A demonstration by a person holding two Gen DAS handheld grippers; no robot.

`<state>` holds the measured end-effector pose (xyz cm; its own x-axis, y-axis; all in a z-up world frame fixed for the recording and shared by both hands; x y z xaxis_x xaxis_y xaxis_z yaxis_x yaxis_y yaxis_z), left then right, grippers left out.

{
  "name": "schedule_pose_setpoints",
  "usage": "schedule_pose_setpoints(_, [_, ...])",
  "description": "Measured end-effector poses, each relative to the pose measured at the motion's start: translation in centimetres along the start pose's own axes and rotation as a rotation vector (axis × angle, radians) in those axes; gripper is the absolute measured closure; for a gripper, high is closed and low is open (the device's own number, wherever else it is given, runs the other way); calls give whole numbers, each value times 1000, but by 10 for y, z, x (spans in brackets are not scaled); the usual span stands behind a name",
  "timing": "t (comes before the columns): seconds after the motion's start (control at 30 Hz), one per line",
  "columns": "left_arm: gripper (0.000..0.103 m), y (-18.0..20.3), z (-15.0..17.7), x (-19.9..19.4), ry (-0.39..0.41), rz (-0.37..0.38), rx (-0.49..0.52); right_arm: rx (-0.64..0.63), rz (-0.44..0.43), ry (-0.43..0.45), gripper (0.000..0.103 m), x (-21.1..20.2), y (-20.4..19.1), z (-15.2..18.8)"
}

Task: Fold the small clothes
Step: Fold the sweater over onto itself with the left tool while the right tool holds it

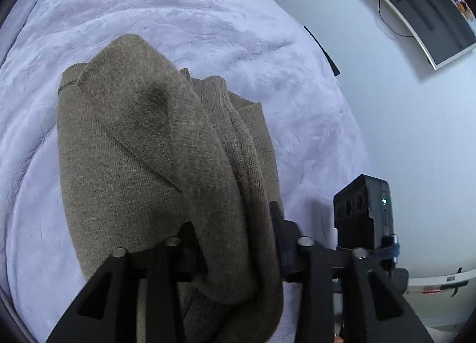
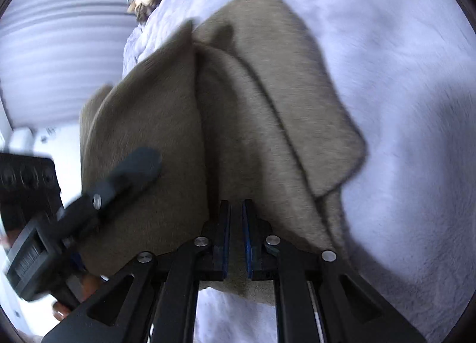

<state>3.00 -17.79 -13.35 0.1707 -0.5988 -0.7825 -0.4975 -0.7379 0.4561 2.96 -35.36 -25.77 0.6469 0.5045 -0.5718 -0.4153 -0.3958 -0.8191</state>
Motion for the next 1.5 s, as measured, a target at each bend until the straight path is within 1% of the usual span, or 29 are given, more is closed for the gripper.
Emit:
schedule_pose_setpoints(0.03, [29, -3, 0, -11, 31, -3, -7, 21, -17, 10, 89, -1, 4, -1])
schedule_pose_setpoints(0.07, [25, -5, -2, -24, 76, -7, -3, 58, -47, 27, 86, -3, 8, -4])
schedule_pose_setpoints(0.1, [25, -7, -4, -34, 107, -13, 9, 88, -69, 39, 78, -5, 12, -6])
schedule_pose_setpoints(0.17, [25, -11, -12, -48, 148, -64, 20, 148, -117, 52, 76, -6, 21, -11])
schedule_pose_setpoints(0.23, [25, -22, -15, -57, 193, -139, 0, 220, -180, 65, 68, -4, 28, -15])
schedule_pose_setpoints(0.27, [25, -31, -15, -58, 199, -177, -19, 264, -218, 76, 65, -1, 31, -14])
schedule_pose_setpoints(0.3, [25, -42, -13, -57, 195, -218, -41, 314, -264, 90, 55, -2, 37, -16])
schedule_pose_setpoints(0.33, [25, -57, -10, -56, 176, -271, -66, 354, -305, 102, 41, -4, 41, -17])
schedule_pose_setpoints(0.37, [25, -71, -7, -50, 153, -326, -90, 390, -340, 114, 39, -6, 45, -18])
schedule_pose_setpoints(0.43, [25, -99, 5, -44, 116, -403, -142, 433, -398, 113, 36, -7, 48, -18])
schedule_pose_setpoints(0.47, [25, -110, 12, -42, 101, -426, -166, 442, -414, 105, 36, -17, 47, -19])
schedule_pose_setpoints(0.5, [25, -121, 19, -41, 85, -450, -189, 435, -418, 96, 36, -11, 35, -19])
schedule_pose_setpoints(0.53, [25, -127, 25, -39, 78, -465, -202, 414, -416, 83, 36, -11, 32, -20])
schedule_pose_setpoints(0.57, [25, -131, 31, -37, 80, -472, -214, 398, -410, 75, 35, -7, 26, -25])
schedule_pose_setpoints(0.63, [25, -137, 40, -42, 86, -487, -224, 358, -407, 58, 34, -20, 19, -26])
schedule_pose_setpoints(0.77, [25, -138, 50, -46, 70, -515, -206, 322, -417, 46, 34, -21, 9, -32])
schedule_pose_setpoints(0.87, [25, -139, 52, -49, 67, -507, -211, 369, -447, 55, 30, -24, 17, -31])
schedule_pose_setpoints(0.93, [25, -142, 55, -50, 63, -493, -231, 405, -460, 56, 28, -19, 19, -34])
schedule_pose_setpoints(1.03, [25, -143, 58, -50, 60, -495, -242, 393, -429, 43, 28, -13, 16, -37])
schedule_pose_setpoints(1.07, [25, -142, 59, -49, 61, -499, -240, 343, -379, 38, 28, -11, 10, -39])
schedule_pose_setpoints(1.1, [25, -142, 58, -48, 60, -503, -240, 276, -324, 34, 35, -9, 1, -42])
schedule_pose_setpoints(1.13, [25, -142, 58, -48, 59, -505, -241, 193, -254, 26, 59, -6, -9, -44])
schedule_pose_setpoints(1.17, [25, -142, 58, -49, 56, -508, -243, 94, -154, 17, 77, -1, -23, -48])
schedule_pose_setpoints(1.2, [25, -141, 57, -50, 52, -505, -244, 1, -81, 25, 89, 0, -37, -49])
schedule_pose_setpoints(1.3, [25, -135, 52, -54, 65, -473, -220, -239, -52, 59, 89, -11, -87, -51])
schedule_pose_setpoints(1.37, [25, -130, 49, -54, 69, -466, -195, -366, -32, 77, 89, -17, -111, -53])
schedule_pose_setpoints(1.4, [25, -128, 49, -52, 67, -468, -185, -384, -14, 78, 89, -17, -113, -55])
schedule_pose_setpoints(1.47, [23, -128, 51, -47, 59, -465, -191, -390, 87, 68, 89, -10, -101, -62])
schedule_pose_setpoints(1.5, [16, -129, 52, -43, 56, -460, -201, -395, 149, 59, 89, -3, -91, -65])
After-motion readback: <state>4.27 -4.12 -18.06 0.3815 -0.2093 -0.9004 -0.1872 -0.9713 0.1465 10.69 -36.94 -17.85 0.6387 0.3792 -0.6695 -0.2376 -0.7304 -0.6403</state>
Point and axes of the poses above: each gripper's, at about its wrist camera, not at the fingertips, and x roughly the way its jaws point, y to its right, z to its underside, the point moved 1 cm from there along x, roughly the way its jaws point, and after that the axes turned 11 degrees about y, right-handed, at the moved point
